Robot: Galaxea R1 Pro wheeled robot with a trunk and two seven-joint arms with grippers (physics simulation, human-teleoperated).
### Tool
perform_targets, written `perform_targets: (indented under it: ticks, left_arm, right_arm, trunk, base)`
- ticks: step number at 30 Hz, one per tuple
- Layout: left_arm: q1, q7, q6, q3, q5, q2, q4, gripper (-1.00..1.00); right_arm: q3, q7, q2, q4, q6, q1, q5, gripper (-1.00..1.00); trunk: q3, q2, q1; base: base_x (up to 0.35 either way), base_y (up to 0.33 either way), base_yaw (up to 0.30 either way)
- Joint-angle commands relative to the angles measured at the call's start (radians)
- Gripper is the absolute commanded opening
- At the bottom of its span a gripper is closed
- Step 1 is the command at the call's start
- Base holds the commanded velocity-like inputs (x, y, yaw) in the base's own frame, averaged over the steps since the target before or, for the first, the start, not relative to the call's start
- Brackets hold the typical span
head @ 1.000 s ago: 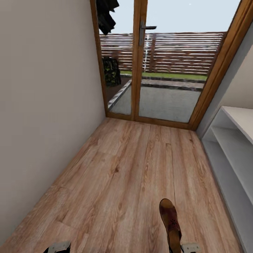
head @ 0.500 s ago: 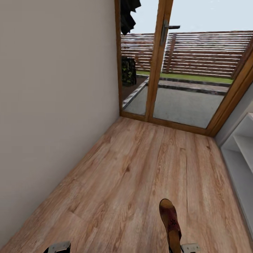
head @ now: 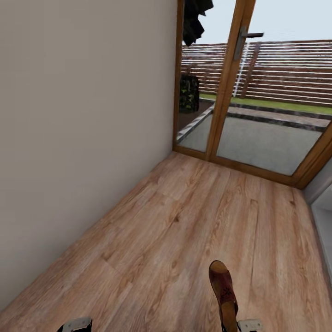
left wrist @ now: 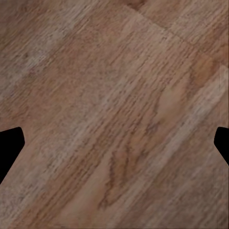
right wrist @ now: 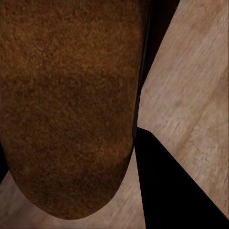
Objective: Pick up the two gym shoes and the two sandals from the corridor floor and place them onto the hallstand (shoe rack) in the corridor, making sure they are on the rack and not on the floor. Arrange them so the two gym shoes are next to each other and the two sandals are next to each other.
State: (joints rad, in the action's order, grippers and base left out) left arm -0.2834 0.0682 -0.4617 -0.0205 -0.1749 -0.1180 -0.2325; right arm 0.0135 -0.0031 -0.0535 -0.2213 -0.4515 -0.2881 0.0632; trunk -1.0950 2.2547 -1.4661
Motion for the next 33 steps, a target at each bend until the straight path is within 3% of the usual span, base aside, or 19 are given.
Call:
perform_targets:
  ticks: [1, 19, 33]
  left_arm:
    - [-0.001, 0.002, -0.003, -0.003, -0.004, 0.000, 0.001, 1.00]
    - [-0.001, 0.003, -0.002, -0.003, -0.005, 0.000, 0.001, 1.00]
    - [-0.001, 0.004, -0.003, -0.002, -0.005, 0.000, 0.001, 1.00]
  right_arm:
    - [0.001, 0.000, 0.000, 0.000, -0.002, 0.000, 0.003, -1.00]
    - [0.002, -0.002, 0.000, 0.000, -0.002, 0.000, 0.000, -1.00]
    - [0.002, -0.002, 0.001, 0.000, -0.001, 0.000, -0.002, -1.00]
  trunk:
    - [-0.001, 0.000, 0.000]
    - [-0.001, 0.000, 0.000]
    - [-0.001, 0.000, 0.000]
  base:
    - [-0.027, -0.020, 0.279]
    - [-0.001, -0.003, 0.278]
    - [0.105, -0.220, 0.278]
